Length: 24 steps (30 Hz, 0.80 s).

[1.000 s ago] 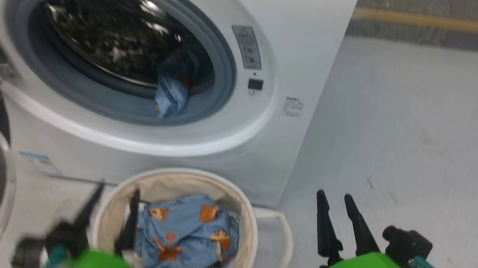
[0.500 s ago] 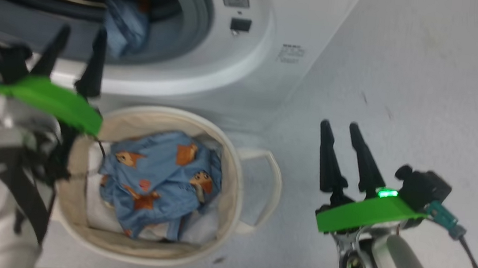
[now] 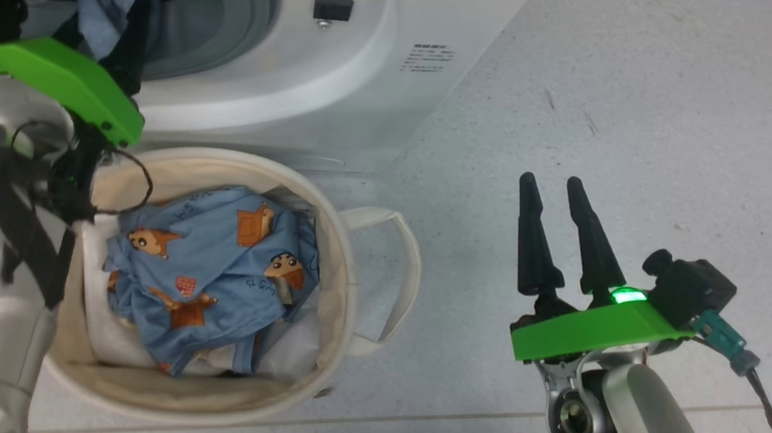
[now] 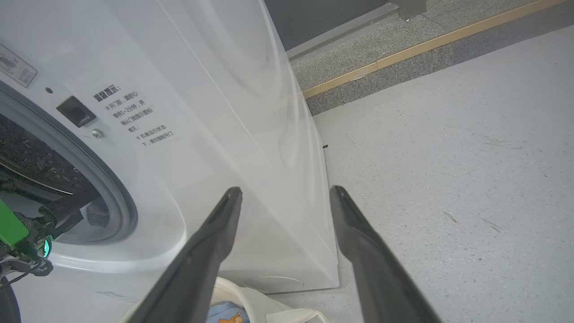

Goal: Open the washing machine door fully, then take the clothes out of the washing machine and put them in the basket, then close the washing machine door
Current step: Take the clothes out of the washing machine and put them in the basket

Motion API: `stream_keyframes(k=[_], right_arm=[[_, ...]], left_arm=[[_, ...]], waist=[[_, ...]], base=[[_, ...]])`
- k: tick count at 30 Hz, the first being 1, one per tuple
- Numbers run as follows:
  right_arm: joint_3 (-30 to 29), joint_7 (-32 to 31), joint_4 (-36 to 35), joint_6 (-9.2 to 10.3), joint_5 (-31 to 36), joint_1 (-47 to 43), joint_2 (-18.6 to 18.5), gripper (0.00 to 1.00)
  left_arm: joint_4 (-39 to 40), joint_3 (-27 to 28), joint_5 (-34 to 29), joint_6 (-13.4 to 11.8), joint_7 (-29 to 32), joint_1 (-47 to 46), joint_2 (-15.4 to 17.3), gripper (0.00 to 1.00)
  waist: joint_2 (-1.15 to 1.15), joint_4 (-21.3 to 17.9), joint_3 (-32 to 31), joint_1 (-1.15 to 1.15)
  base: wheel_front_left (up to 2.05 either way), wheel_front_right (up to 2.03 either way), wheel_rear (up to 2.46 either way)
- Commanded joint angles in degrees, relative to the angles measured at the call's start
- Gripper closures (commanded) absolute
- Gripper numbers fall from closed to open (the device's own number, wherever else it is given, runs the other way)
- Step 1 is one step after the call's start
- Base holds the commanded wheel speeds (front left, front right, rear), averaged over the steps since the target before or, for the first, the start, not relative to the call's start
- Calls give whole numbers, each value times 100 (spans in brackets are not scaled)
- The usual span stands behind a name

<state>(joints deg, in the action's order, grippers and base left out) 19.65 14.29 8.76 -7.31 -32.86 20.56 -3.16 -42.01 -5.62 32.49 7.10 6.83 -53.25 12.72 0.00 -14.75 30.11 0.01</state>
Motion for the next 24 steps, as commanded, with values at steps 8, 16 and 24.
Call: stream_keyframes(k=[8,16,24], right_arm=[[121,71,-253,-18,-15,50,28,0],[73,71,-281,-18,-52,119,28,0],[46,71,-209,-18,18,96,28,0]], left_arm=[[-417,-305,46,36,-173,-644,136,0],[-686,-634,-111,37,-619,-830,226,100],[-810,-697,-155,38,-1538,-788,326,100]], waist=[[0,-97,136,-1],[0,-97,177,-1],[0,91,-116,-1]], base=[[0,0,0],[0,0,0],[0,0,0]])
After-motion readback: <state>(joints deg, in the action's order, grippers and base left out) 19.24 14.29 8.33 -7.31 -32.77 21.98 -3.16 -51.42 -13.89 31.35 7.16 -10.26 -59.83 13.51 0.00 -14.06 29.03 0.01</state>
